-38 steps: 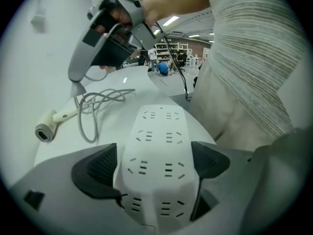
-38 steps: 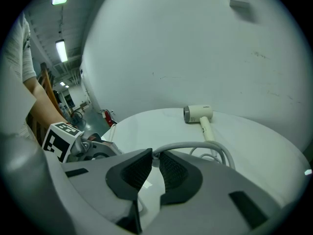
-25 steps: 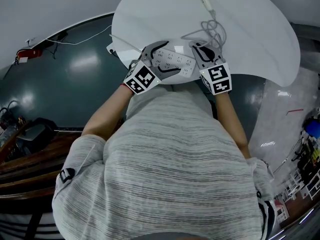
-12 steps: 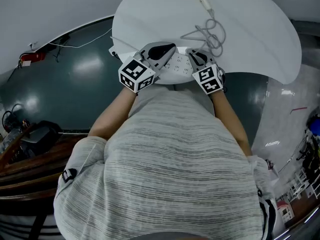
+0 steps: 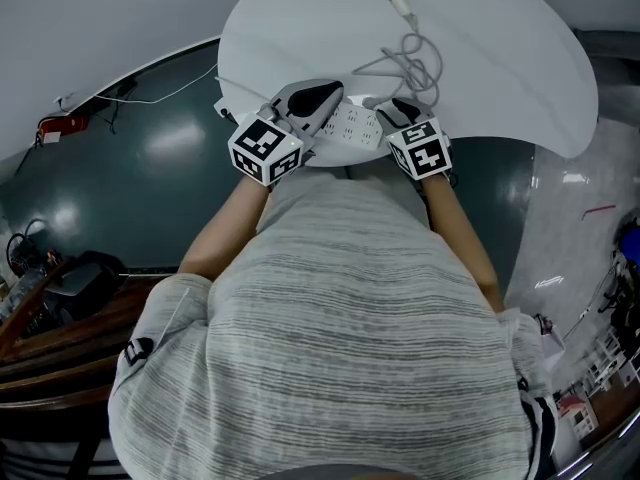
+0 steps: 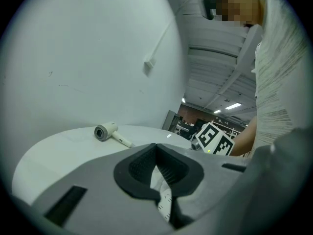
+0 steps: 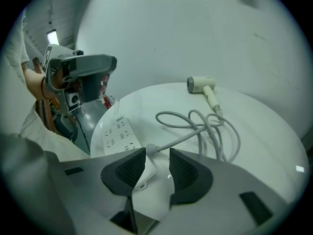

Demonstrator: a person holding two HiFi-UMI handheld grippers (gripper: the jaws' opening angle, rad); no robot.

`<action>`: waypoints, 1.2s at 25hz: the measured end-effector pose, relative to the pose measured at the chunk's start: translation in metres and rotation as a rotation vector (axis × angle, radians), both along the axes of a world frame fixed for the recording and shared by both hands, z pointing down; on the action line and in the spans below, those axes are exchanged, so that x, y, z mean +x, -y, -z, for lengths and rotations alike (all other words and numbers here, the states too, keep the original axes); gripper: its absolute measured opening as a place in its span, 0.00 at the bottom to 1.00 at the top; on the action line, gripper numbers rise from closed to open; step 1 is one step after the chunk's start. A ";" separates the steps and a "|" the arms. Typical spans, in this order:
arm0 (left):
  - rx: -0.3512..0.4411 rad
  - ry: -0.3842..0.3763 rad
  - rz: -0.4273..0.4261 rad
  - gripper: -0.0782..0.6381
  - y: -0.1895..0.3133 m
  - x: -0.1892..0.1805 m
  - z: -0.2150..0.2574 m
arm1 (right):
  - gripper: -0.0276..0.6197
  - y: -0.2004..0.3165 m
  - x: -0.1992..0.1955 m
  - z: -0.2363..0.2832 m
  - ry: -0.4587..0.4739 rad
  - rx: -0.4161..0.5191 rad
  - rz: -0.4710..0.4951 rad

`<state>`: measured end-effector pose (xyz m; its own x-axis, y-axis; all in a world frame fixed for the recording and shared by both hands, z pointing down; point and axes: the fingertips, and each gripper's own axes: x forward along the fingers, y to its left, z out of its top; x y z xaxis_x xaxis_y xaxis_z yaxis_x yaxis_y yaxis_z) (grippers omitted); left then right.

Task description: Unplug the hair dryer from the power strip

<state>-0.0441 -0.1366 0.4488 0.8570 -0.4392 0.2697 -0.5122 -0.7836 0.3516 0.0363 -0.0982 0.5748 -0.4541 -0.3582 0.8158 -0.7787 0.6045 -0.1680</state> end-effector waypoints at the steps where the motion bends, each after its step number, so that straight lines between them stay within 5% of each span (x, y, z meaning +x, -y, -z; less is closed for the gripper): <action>1: 0.006 -0.003 -0.001 0.12 0.000 0.001 0.004 | 0.27 -0.001 0.003 0.006 -0.006 0.002 -0.009; 5: 0.030 -0.031 0.003 0.12 0.000 0.003 0.020 | 0.27 0.002 0.011 0.041 0.025 0.067 -0.041; 14: 0.101 -0.105 0.060 0.12 0.010 -0.004 0.066 | 0.26 0.030 0.012 0.152 0.262 0.364 -0.107; 19: 0.130 -0.134 0.084 0.12 0.012 -0.008 0.085 | 0.14 0.034 0.004 0.193 0.356 0.489 -0.082; 30: 0.152 -0.152 0.084 0.12 0.009 -0.005 0.094 | 0.08 0.033 -0.013 0.230 0.459 0.597 0.015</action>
